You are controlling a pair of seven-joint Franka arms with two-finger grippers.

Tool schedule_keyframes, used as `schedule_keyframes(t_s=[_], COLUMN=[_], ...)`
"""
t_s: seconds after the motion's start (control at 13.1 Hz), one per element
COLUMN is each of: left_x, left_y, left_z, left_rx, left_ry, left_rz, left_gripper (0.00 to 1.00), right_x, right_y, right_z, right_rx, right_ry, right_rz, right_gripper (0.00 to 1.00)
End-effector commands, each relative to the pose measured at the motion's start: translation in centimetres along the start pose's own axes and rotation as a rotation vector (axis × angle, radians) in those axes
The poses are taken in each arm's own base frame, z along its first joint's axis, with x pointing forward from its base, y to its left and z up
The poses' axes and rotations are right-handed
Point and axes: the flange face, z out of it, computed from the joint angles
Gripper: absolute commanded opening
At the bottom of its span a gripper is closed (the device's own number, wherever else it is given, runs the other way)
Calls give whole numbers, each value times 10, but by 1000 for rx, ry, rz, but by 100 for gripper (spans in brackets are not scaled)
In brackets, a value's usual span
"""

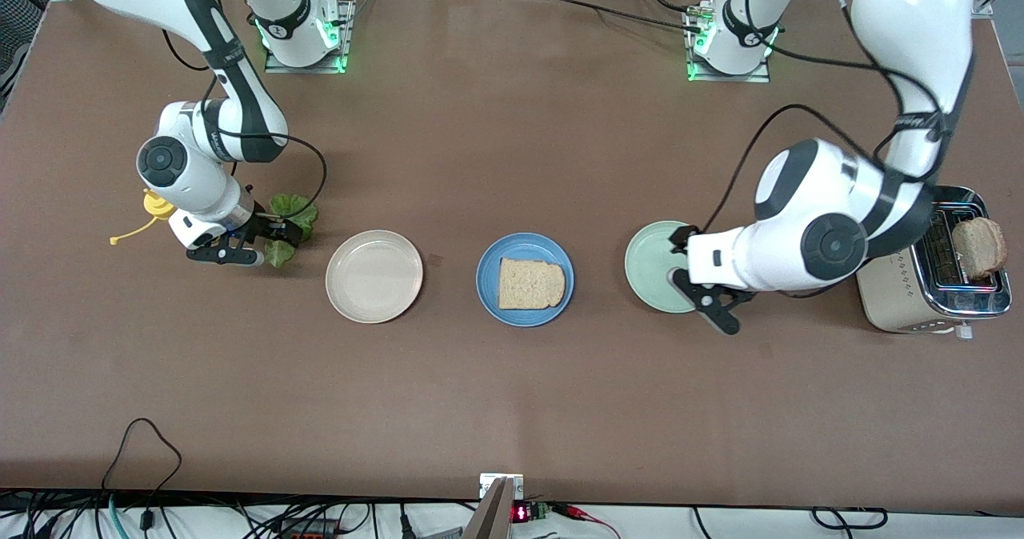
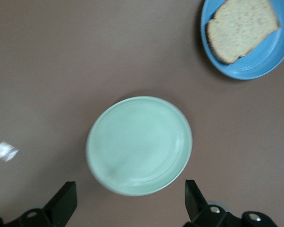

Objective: Make sandwich in blue plate with both arms
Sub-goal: 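Return the left gripper to the toaster while the right gripper grasps lettuce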

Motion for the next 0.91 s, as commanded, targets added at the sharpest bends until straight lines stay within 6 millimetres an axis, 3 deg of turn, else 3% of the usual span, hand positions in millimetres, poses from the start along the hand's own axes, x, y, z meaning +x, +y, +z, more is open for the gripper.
schedule_keyframes(t_s=[0.0, 0.15, 0.23, 0.46, 0.61, 0.76, 0.84], left_x=[-26, -48, -59, -90, -111, -133, -134], left_y=[-5, -18, -26, -34, -54, -41, -35], left_z=[-60, -108, -128, -177, -184, -223, -218], left_rx=[67, 90, 106, 100, 73, 136, 119], left_ry=[-54, -94, -102, -102, -107, -40, -31], left_rz=[-36, -81, -104, -162, -202, -256, -340], left_gripper=[100, 100, 100, 100, 100, 100, 100], right_x=[1, 0, 1, 0, 0, 0, 1], right_y=[2, 2, 4, 5, 5, 5, 7], right_z=[22, 25, 25, 26, 26, 26, 26], right_rx=[2, 1, 1, 0, -1, -1, -2], right_ry=[26, 24, 23, 17, 16, 16, 17], right_rz=[10, 1, 1, -1, -2, -36, -50], right_gripper=[100, 100, 93, 43, 14, 0, 0])
